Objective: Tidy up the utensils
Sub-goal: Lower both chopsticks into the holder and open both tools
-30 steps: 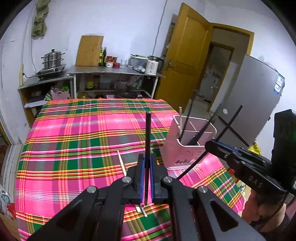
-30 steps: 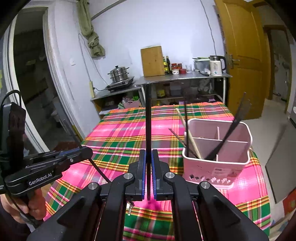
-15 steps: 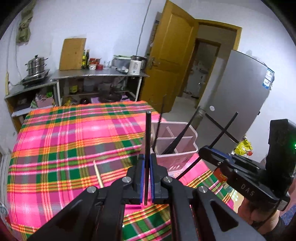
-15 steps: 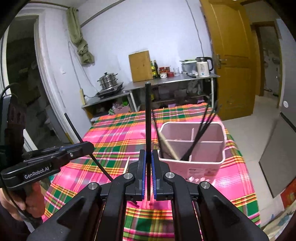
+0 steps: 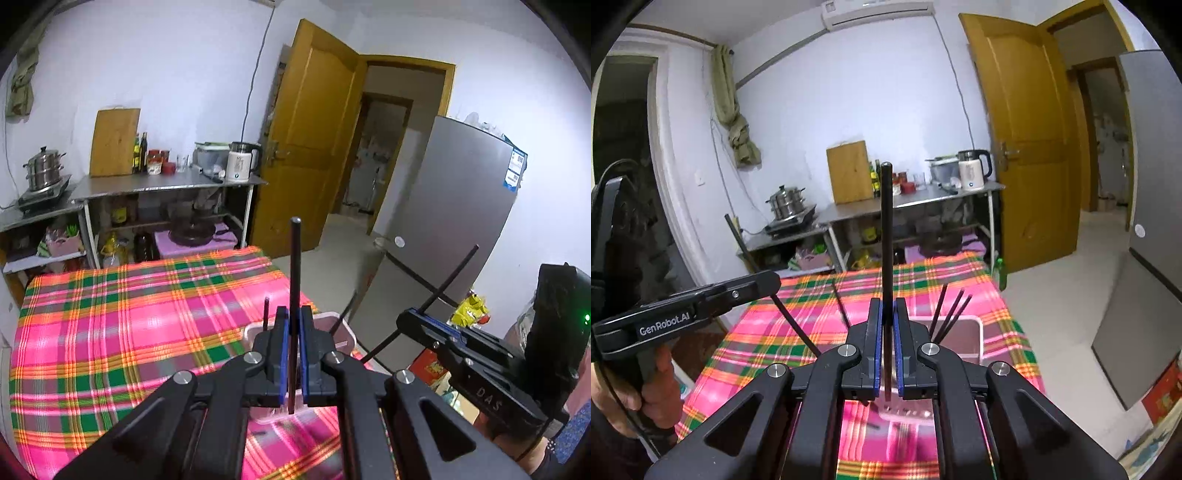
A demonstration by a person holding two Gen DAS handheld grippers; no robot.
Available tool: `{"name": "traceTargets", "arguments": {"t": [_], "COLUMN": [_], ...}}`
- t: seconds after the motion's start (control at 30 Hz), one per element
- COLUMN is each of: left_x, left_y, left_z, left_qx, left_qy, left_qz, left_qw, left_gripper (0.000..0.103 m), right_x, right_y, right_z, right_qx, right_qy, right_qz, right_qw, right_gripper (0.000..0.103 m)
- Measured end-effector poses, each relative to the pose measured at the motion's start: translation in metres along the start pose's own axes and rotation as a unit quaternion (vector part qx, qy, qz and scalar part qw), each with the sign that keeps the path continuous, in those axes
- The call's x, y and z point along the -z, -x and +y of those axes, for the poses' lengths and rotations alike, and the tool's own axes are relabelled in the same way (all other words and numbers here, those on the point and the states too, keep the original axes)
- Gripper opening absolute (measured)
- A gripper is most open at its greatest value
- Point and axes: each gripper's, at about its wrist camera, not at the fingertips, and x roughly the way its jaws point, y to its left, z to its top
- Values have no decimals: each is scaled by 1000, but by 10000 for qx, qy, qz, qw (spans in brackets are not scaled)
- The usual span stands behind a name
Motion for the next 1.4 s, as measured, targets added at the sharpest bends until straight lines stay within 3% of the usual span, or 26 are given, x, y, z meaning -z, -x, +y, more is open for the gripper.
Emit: {"name": "traceTargets", "arguments": {"t": [0.27, 0.7, 1.1, 1.17, 1.23, 1.4], "left_x": [-11, 21, 38, 42, 45, 44], "left_y": [-28, -74, -83, -85, -84, -73], "left_z": [0, 16, 16, 17, 18, 23], "left_qx": [-86, -143, -222, -235, -242, -162], "left_qy": [-86, -16, -160, -155, -134, -21], "left_qz": [-63, 427, 619, 700, 710, 590], "left_qw": [9999, 9990, 9977, 9971, 9971, 9981], "left_gripper": [6, 6, 6, 9, 25, 40], "right_x": [-5, 27, 52, 53, 54, 52], "right_y": [-22, -67, -88, -90, -90, -86], "right_z": [-7, -18, -25, -27, -29, -30], "right_qx": [116, 168, 196, 180, 185, 251], "right_qy": [-13, -94, -183, -228, -280, -274], "right_qz": [-6, 524, 914, 977, 1003, 1039], "right_qw": [9999, 9984, 9955, 9948, 9944, 9939], "right_gripper": [5, 5, 6, 6, 6, 6]}}
